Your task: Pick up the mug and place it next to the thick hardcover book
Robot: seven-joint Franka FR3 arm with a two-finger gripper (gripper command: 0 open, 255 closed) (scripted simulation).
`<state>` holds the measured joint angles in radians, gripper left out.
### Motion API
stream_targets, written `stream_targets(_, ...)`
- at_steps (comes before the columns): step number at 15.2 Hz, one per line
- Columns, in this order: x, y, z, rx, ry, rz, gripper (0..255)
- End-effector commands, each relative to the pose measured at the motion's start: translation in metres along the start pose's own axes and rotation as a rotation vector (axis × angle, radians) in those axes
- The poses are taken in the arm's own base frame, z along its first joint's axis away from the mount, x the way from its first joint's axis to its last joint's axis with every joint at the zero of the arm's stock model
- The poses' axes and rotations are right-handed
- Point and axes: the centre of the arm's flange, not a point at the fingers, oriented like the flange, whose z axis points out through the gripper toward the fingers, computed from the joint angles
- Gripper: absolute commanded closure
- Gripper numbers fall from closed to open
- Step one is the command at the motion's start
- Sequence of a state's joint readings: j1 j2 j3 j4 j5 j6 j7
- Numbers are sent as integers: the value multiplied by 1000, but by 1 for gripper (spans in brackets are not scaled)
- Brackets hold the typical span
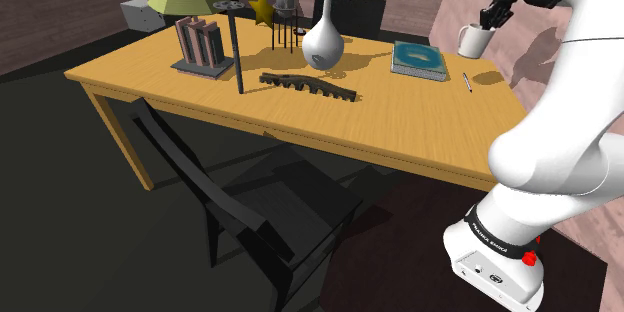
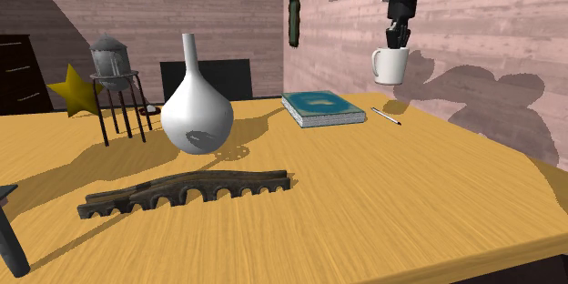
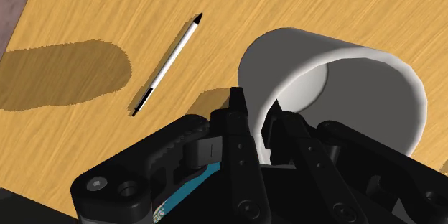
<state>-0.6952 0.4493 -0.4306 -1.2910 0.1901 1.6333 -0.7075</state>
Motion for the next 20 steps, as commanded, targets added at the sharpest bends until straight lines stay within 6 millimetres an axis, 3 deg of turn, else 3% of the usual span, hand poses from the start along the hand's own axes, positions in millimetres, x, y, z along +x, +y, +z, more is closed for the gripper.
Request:
stream_targets(1, 0, 2, 10, 0, 1, 0, 255)
stream_targets(20, 5, 7, 110, 0, 1, 0, 255)
